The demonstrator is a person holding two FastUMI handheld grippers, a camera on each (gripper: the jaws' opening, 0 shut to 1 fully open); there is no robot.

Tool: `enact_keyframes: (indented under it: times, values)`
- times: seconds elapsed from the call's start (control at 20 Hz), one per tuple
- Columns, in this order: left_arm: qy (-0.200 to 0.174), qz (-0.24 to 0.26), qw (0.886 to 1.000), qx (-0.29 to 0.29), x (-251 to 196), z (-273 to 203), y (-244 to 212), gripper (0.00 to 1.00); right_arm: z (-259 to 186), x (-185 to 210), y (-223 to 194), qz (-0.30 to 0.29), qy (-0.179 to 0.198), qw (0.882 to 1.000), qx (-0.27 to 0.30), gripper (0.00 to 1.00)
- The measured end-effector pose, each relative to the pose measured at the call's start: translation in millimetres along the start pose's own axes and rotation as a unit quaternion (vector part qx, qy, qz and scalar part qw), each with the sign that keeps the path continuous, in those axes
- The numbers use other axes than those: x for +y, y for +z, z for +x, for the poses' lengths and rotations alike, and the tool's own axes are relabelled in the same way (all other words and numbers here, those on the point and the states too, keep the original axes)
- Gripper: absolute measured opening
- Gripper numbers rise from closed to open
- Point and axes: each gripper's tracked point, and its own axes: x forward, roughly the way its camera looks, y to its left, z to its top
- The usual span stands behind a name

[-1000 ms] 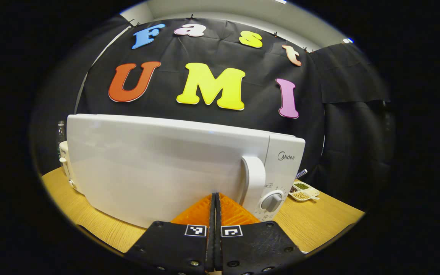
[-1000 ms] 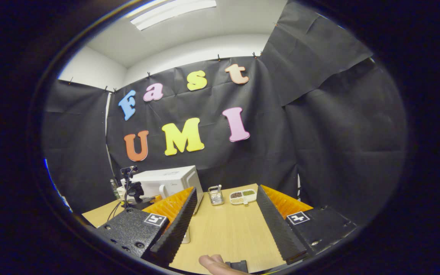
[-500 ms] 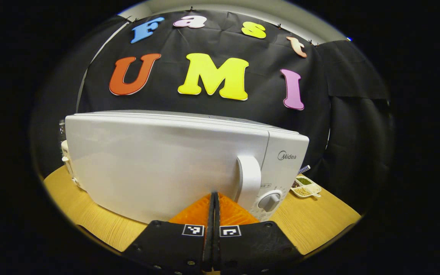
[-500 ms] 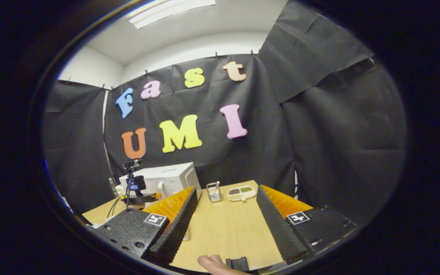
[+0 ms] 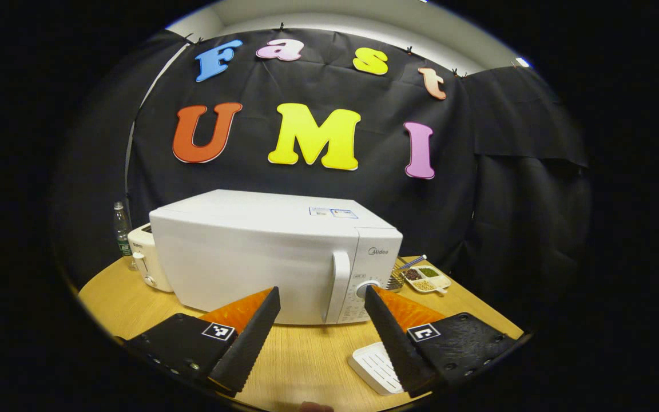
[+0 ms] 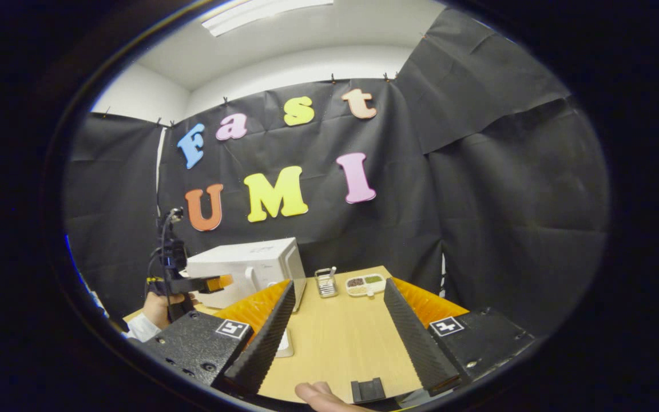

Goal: Open the microwave oven with the left hand, put the food in, and close the microwave oven.

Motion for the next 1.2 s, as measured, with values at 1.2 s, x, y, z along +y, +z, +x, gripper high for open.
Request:
enact_keyframes:
  times: [1.2]
  values:
    - [0.097, 0.045, 0.987, -0.119, 23.8, -267.7, 85.3, 0.93, -24.0, 43.9, 58.8, -0.065, -0.049, 0.996, -0.048, 0.99]
